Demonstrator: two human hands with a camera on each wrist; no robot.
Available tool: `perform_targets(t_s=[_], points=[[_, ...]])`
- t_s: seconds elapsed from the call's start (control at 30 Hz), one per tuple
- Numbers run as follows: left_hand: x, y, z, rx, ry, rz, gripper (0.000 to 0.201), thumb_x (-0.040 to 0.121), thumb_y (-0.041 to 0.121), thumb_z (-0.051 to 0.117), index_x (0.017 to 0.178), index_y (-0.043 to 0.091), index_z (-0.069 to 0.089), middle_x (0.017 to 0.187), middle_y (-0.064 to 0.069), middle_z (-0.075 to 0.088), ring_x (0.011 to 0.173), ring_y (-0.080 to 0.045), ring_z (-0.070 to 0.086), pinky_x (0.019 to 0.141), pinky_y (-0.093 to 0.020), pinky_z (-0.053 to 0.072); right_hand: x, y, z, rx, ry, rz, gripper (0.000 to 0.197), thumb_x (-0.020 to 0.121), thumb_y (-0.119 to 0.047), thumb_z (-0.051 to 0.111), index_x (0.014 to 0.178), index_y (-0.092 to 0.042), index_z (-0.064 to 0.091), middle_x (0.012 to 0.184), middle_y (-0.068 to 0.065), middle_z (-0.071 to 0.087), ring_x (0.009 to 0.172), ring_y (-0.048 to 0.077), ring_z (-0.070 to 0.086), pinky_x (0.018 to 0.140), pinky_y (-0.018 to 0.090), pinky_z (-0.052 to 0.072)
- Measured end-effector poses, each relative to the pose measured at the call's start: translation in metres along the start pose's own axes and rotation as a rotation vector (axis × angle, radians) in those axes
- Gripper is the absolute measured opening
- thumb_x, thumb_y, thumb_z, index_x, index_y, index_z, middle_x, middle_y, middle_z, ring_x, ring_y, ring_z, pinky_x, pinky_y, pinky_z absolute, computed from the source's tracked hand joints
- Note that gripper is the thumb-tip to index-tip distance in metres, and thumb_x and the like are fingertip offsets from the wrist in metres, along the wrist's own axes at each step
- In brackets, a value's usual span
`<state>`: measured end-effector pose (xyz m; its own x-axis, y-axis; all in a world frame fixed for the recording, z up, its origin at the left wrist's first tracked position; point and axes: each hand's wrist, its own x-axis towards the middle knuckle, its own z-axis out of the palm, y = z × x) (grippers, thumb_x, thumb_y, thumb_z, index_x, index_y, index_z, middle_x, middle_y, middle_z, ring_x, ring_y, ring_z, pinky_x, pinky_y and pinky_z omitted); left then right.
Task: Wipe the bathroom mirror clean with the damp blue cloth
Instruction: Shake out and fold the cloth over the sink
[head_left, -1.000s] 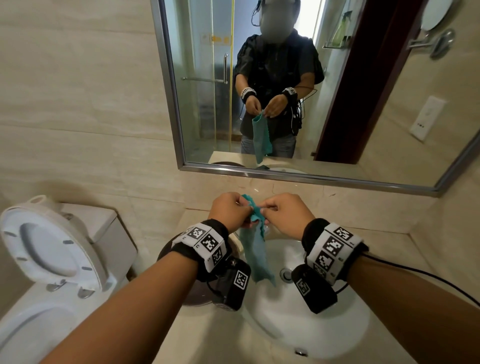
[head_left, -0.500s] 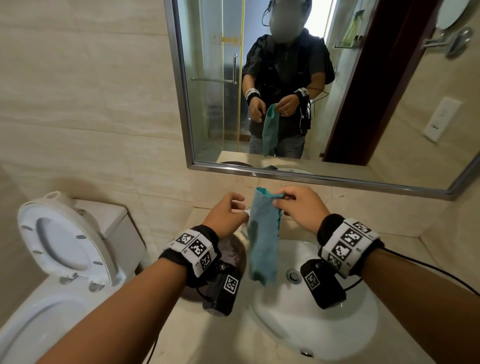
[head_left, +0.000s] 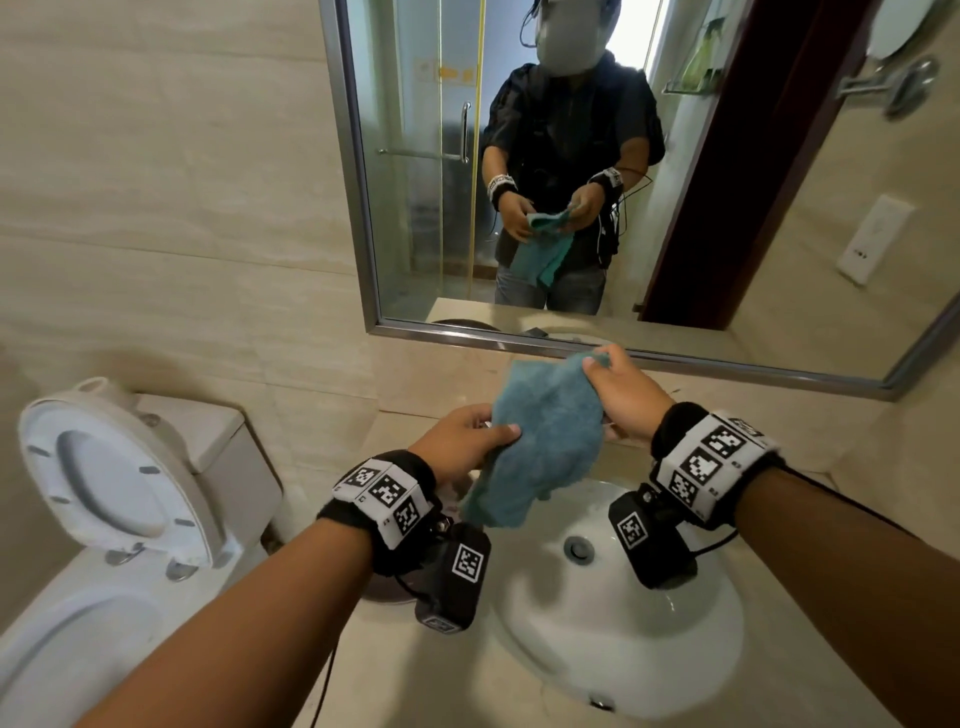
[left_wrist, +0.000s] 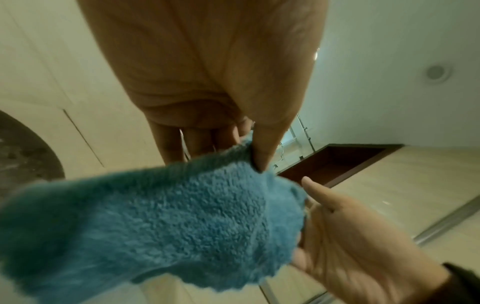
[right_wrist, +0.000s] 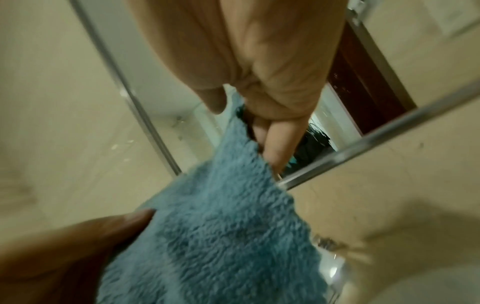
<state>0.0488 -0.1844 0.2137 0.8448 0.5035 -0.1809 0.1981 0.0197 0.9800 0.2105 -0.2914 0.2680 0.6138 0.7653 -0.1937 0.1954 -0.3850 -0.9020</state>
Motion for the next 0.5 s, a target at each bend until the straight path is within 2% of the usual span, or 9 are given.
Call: perform_targets(t_s=[0.03, 0.1, 0.13, 0.17, 0.2, 0.27, 0.37, 0.43, 0.5], points=[[-0.002, 0.003, 0.000, -0.025, 0.008, 0.005, 0.022, 0.095, 0.023, 0.054, 0.109, 0.008, 0.063, 0.106, -0.012, 0.068, 0.096, -0.026, 0.066, 0.086, -0.040, 0.051, -0.002, 0.002, 0.001, 0.116, -0.084, 0.095, 0.040, 0.097, -0.039, 0.044, 0.132, -0.024, 0.031, 0.105, 0.011, 0.056, 0.082, 0.026, 0.062, 0.064, 0.041, 0.056], [-0.002, 0.006, -0.002, -0.076, 0.025, 0.012, 0.027, 0.097, 0.022, 0.049, 0.112, 0.003, 0.061, 0.102, -0.013, 0.067, 0.091, -0.024, 0.065, 0.085, -0.037, 0.051, -0.005, 0.006, 0.003, 0.217, -0.250, 0.209, 0.072, 0.087, -0.029, 0.063, 0.140, -0.037, 0.014, 0.125, 0.015, 0.051, 0.096, 0.032, 0.061, 0.065, 0.042, 0.055], [-0.002, 0.007, -0.004, -0.083, 0.038, 0.014, 0.030, 0.098, 0.022, 0.047, 0.114, 0.000, 0.059, 0.101, -0.014, 0.066, 0.089, -0.023, 0.064, 0.084, -0.036, 0.050, -0.005, 0.009, 0.005, 0.185, -0.306, 0.218, 0.090, 0.082, -0.018, 0.069, 0.142, -0.042, 0.007, 0.131, 0.015, 0.047, 0.101, 0.033, 0.059, 0.062, 0.040, 0.054], [-0.002, 0.008, -0.005, -0.082, 0.051, 0.014, 0.031, 0.098, 0.022, 0.046, 0.115, -0.002, 0.057, 0.101, -0.015, 0.065, 0.088, -0.023, 0.063, 0.082, -0.035, 0.051, -0.004, 0.011, 0.007, 0.130, -0.333, 0.204, 0.099, 0.078, -0.006, 0.071, 0.142, -0.045, 0.005, 0.132, 0.016, 0.046, 0.100, 0.032, 0.059, 0.057, 0.037, 0.054], [-0.002, 0.008, -0.007, -0.084, 0.062, 0.013, 0.031, 0.098, 0.020, 0.048, 0.118, -0.003, 0.055, 0.104, -0.017, 0.064, 0.090, -0.024, 0.063, 0.082, -0.034, 0.052, -0.004, 0.012, 0.009, 0.077, -0.330, 0.179, 0.101, 0.077, 0.002, 0.069, 0.143, -0.043, 0.008, 0.129, 0.017, 0.048, 0.093, 0.030, 0.061, 0.054, 0.034, 0.053], [-0.003, 0.007, -0.012, -0.095, 0.060, 0.017, 0.033, 0.093, 0.012, 0.056, 0.123, 0.001, 0.050, 0.110, -0.018, 0.064, 0.095, -0.026, 0.064, 0.081, -0.034, 0.054, 0.001, 0.013, 0.012, 0.040, -0.287, 0.126, 0.084, 0.078, 0.006, 0.067, 0.139, -0.036, 0.026, 0.121, 0.026, 0.054, 0.083, 0.031, 0.061, 0.060, 0.036, 0.053], [-0.005, 0.004, -0.018, -0.009, 0.073, 0.022, 0.048, 0.085, -0.001, 0.064, 0.126, 0.010, 0.042, 0.100, -0.014, 0.065, 0.087, -0.022, 0.066, 0.073, -0.031, 0.057, 0.005, 0.016, 0.012, 0.041, -0.271, 0.032, 0.052, 0.081, 0.000, 0.066, 0.119, -0.030, 0.048, 0.115, 0.031, 0.059, 0.088, 0.039, 0.062, 0.070, 0.043, 0.051], [-0.006, 0.002, -0.019, 0.082, 0.142, 0.030, 0.046, 0.084, 0.002, 0.066, 0.117, 0.016, 0.037, 0.095, -0.016, 0.064, 0.082, -0.024, 0.066, 0.069, -0.032, 0.057, 0.006, 0.019, 0.012, 0.060, -0.260, -0.030, 0.037, 0.082, -0.003, 0.066, 0.107, -0.028, 0.055, 0.111, 0.026, 0.062, 0.092, 0.039, 0.064, 0.077, 0.048, 0.052], [-0.005, 0.000, -0.019, 0.116, 0.219, 0.061, 0.043, 0.084, 0.006, 0.067, 0.105, 0.017, 0.031, 0.087, -0.016, 0.061, 0.072, -0.022, 0.064, 0.059, -0.027, 0.054, 0.007, 0.022, 0.012, 0.104, -0.227, -0.065, 0.029, 0.082, -0.004, 0.066, 0.100, -0.025, 0.058, 0.108, 0.022, 0.062, 0.091, 0.034, 0.064, 0.079, 0.048, 0.052]])
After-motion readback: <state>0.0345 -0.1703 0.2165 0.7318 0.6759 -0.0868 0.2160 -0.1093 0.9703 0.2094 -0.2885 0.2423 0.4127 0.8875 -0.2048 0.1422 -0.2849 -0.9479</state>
